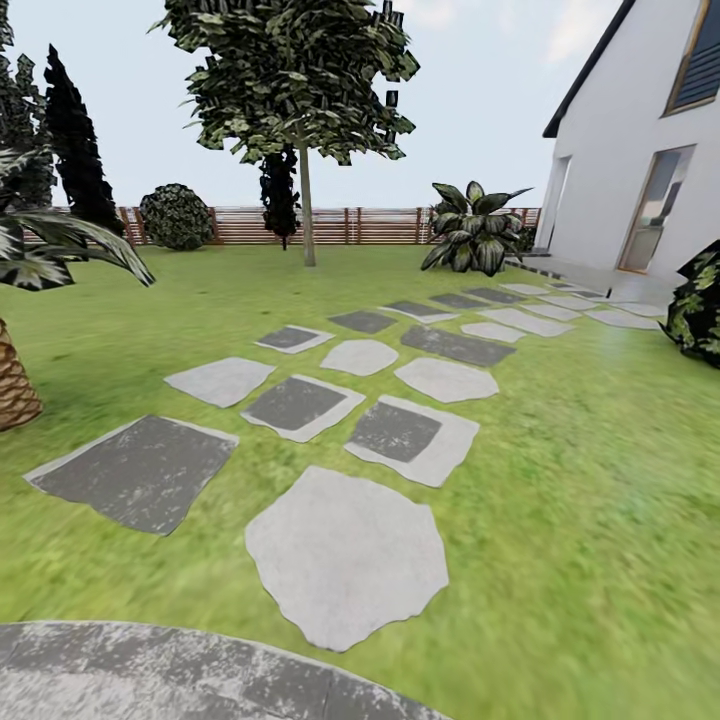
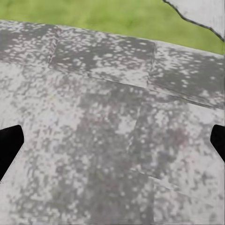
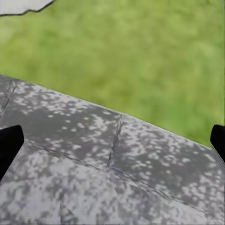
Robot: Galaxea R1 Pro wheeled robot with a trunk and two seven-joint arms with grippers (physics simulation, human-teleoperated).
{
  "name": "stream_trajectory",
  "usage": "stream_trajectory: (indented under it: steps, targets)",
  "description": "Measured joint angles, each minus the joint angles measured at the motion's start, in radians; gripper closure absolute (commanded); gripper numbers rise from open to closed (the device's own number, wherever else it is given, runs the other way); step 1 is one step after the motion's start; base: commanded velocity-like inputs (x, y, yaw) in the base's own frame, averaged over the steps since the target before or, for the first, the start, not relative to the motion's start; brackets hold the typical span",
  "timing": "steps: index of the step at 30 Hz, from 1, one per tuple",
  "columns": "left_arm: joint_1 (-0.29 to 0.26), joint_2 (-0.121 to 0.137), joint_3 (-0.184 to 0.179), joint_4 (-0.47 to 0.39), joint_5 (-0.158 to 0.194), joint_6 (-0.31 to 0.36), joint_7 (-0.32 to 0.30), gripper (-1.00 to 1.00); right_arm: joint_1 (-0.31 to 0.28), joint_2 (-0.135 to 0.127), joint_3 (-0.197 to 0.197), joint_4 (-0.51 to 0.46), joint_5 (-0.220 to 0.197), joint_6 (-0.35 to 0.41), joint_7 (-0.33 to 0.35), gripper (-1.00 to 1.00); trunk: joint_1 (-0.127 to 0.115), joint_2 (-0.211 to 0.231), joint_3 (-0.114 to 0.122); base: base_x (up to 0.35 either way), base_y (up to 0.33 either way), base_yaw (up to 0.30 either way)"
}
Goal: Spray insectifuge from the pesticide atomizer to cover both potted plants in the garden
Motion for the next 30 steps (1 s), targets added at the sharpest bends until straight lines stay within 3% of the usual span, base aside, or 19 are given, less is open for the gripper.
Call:
stream_trajectory:
  steps: [30]
  targets:
    - [0.000, 0.000, 0.000, 0.000, 0.000, 0.000, 0.000, -1.00, 0.000, 0.000, 0.000, 0.000, 0.000, 0.000, 0.000, -1.00, 0.000, 0.000, 0.000, 0.339, 0.000, 0.000]
